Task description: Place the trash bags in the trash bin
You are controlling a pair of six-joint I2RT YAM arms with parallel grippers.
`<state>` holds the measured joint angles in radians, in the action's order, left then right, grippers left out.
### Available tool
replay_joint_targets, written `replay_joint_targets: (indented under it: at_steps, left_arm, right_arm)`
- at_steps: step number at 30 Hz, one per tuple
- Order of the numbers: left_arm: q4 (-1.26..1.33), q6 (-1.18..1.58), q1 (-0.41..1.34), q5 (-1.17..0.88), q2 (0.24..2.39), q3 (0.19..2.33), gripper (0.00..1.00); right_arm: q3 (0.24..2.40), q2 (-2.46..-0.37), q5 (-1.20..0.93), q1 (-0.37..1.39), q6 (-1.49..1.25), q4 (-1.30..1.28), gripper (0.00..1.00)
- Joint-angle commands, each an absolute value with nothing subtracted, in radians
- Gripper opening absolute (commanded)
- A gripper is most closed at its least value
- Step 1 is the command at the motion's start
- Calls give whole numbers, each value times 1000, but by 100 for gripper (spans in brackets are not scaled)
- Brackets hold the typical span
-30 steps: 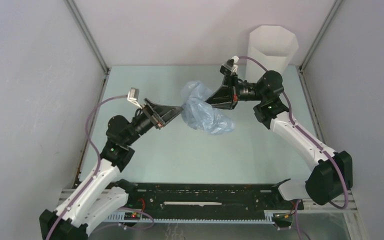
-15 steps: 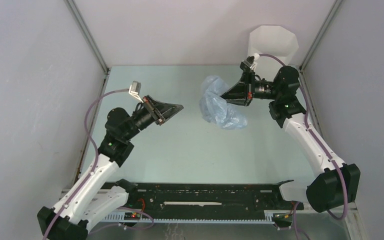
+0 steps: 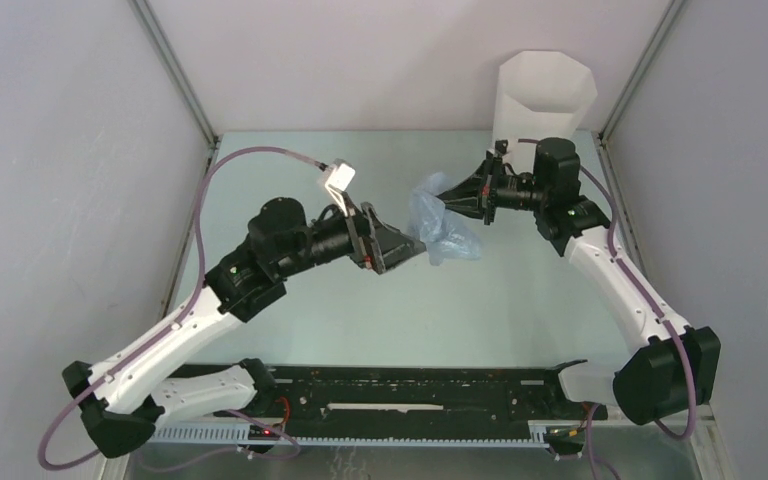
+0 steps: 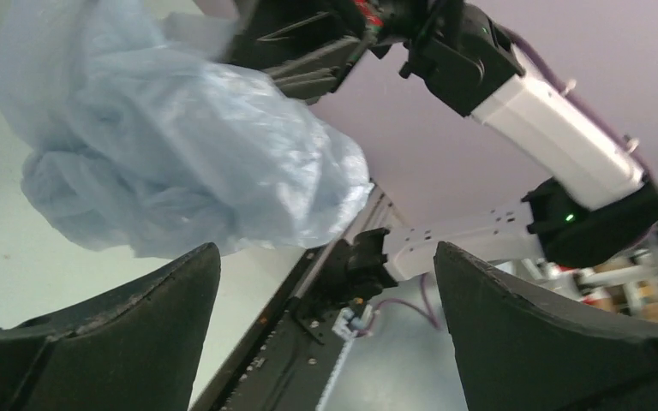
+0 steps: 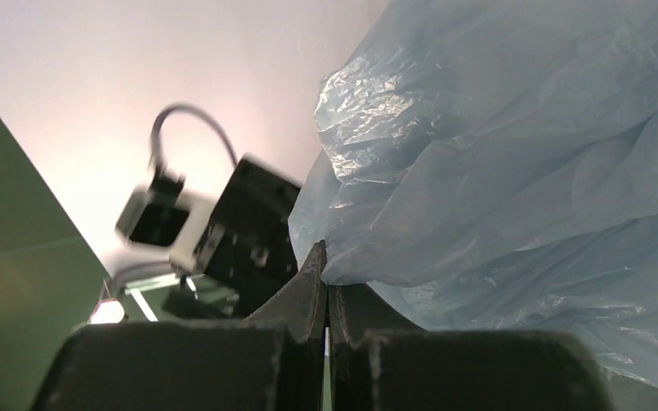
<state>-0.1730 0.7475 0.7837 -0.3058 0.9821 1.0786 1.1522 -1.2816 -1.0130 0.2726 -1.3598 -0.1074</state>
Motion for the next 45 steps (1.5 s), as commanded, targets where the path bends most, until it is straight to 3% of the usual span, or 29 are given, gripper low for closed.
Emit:
replay_joint_targets:
  at_steps: [1,11,17,21,29,35,39,45]
  left_arm:
    - [-300,434,906,-81,1002,1184,100]
    - [-345,260,930,-216,1176,1291,100]
    - [-420,233,930,-102,1281,1416,99]
    - [-451,226,930,-12,1295,1457,80]
    - [-481,169,930,-40,1122,1263,98]
    - [-352,118,930,-29,949,1056,100]
    - [-175,22,930,-3,928,992,94]
    - [-95,-81,930,-24,1069,1089,82]
  right_arm:
    - [1158,-1244,-908,274,-1430,-185,0]
    - [1158,-1208,-930,262,-1498,-158,0]
    - [1159,-1192,-927,261,-1517,-140,0]
    - [1159,-1174,-926,258,-1498,-165,0]
    - [1158,-1150,-941,218,-1539,-145,0]
    - [1158,-1160,-969,198,-1583,-96,0]
    - [1158,-1154,-971,200,-1594,-89,0]
    - [1158,-1146,-965,202,-1607,-80,0]
